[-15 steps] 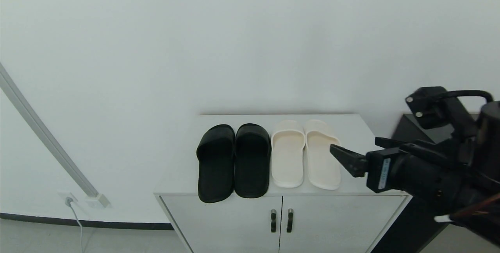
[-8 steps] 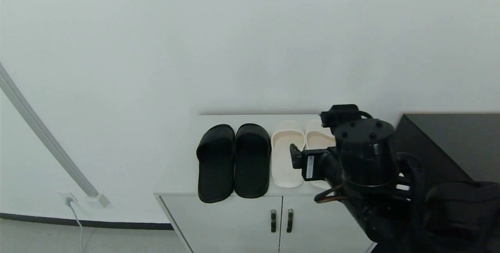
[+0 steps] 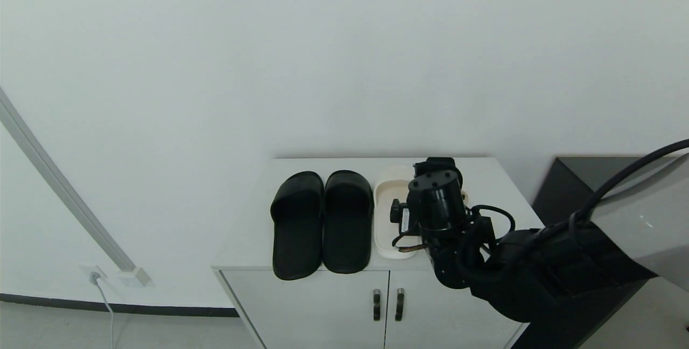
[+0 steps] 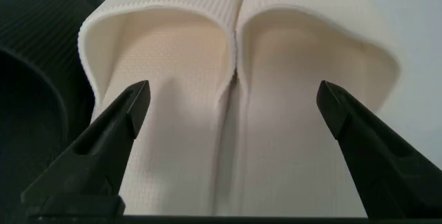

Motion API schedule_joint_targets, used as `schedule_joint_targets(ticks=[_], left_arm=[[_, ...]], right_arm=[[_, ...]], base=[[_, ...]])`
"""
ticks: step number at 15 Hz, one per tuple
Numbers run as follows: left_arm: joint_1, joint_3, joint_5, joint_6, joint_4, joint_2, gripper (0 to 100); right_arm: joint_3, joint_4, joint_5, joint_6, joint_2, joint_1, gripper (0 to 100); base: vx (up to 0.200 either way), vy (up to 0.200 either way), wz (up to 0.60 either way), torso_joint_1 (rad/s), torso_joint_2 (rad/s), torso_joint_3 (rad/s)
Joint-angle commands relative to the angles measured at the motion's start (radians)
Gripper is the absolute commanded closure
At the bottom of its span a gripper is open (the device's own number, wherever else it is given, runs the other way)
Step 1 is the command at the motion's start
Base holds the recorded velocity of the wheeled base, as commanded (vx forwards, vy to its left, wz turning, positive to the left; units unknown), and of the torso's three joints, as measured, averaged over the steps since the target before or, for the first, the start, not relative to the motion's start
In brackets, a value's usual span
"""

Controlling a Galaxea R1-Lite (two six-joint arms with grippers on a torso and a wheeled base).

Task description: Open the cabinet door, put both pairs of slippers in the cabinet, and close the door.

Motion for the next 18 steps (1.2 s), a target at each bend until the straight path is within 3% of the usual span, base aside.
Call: schedule_joint_targets(ticks=[1,6,13,14,18], left_arm=[[0.0,0.0,0.0,0.0,0.0,0.0,100],[0.0,0.0,0.0,0.001,0.0,0.0,100],[0.0,0.0,0.0,0.0,0.0,0.0,100],[0.0,0.0,0.0,0.0,0.0,0.0,100],[0.0,0.0,0.0,0.0,0.0,0.0,100]], right_arm=[[-0.052,0.002,-0.001,-0.001,0.059,-0.017,0],[-0.183,0.03,-0.003,-0.011,0.128,-0.058,0],[-0.26,0.027,-0.006,-0.091,0.168,-0.092,0],[-0.26,0.027,-0.009,-0.094,0.17,-0.092,100],[-0.261,0.027,-0.01,-0.103,0.165,-0.09,100]], base=[[0.0,0.0,0.0,0.0,0.0,0.0],[0.0,0.0,0.0,0.0,0.0,0.0],[0.0,0.0,0.0,0.0,0.0,0.0],[0.0,0.0,0.0,0.0,0.0,0.0],[0.0,0.0,0.0,0.0,0.0,0.0]])
